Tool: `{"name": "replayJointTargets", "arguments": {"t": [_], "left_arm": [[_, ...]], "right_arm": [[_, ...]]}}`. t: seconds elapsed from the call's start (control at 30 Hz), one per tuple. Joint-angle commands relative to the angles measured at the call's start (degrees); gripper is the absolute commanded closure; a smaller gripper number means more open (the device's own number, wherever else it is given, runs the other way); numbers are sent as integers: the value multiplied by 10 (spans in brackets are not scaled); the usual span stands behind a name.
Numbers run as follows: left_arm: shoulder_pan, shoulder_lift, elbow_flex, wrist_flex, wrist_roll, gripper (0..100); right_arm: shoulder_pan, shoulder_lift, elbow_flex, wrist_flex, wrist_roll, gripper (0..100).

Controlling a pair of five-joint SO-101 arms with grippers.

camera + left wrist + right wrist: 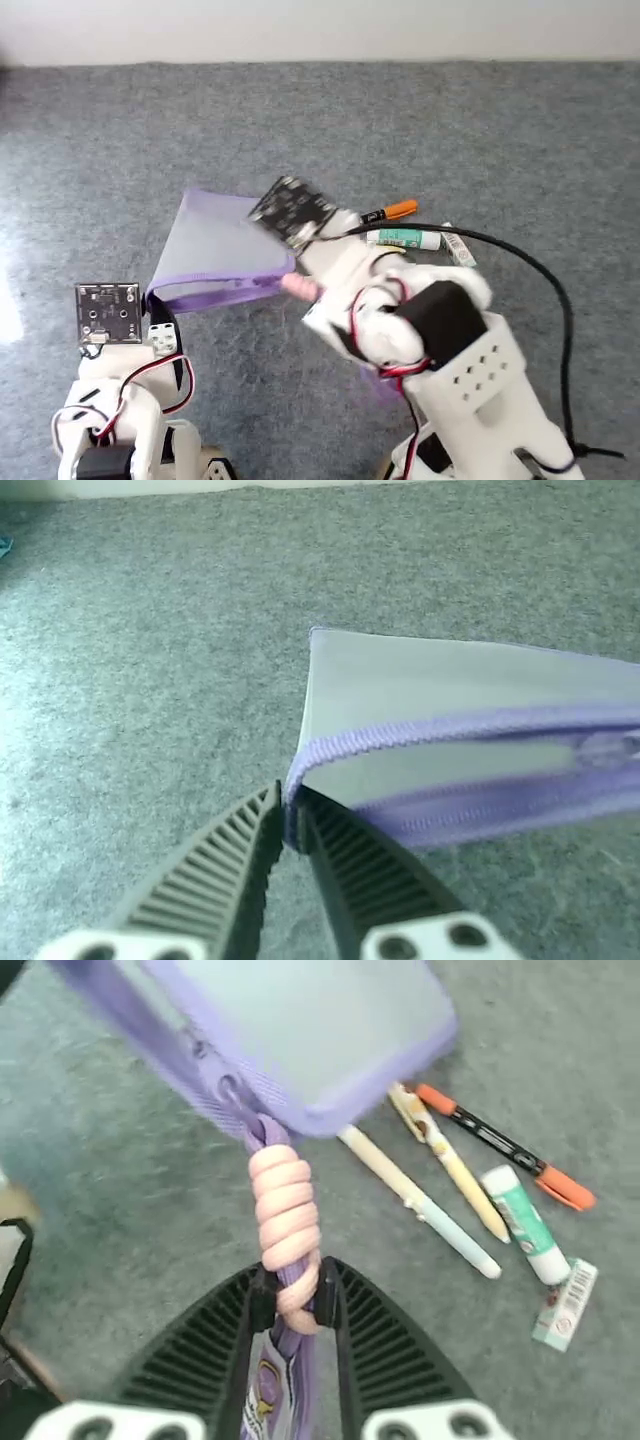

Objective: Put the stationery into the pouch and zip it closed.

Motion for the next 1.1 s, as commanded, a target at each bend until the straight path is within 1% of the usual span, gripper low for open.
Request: {"name": "replayJointTargets", "arguments": {"t": [0.0, 0.1, 0.2, 0.23, 0.3, 0.43, 0.5, 0.63, 0.77, 0.87, 1.0, 1.03, 1.07], "left_arm": [[0, 1, -3, -4, -6, 988], [0, 1, -2, -4, -6, 987], [2, 1, -2, -11, -6, 981], [5, 1, 0, -15, -6, 964], [12, 1, 8, -16, -6, 892], [9, 1, 28, -22, 4, 699], [9, 1, 41, -37, 15, 668], [9, 1, 80, -89, 12, 687], [11, 1, 105, -133, 11, 736], [11, 1, 111, -147, 10, 814], [9, 1, 99, -146, 10, 968], [9, 1, 88, -144, 10, 994], [11, 1, 78, -144, 10, 986]], "right_arm": [[61, -19, -29, 2, 13, 991], [90, -19, -29, 1, 53, 991], [93, -19, -29, 2, 57, 991], [93, -19, -29, 0, 57, 991], [93, -19, -29, -3, 57, 991], [93, -19, -29, -3, 57, 991], [93, -20, -30, -1, 57, 991], [93, -20, -32, 2, 57, 991], [93, -20, -32, 2, 57, 991], [96, -20, -32, 2, 57, 991], [101, -20, -33, -14, 56, 991], [108, -20, -33, -30, 55, 991], [115, -20, -33, -50, 44, 991]]}}
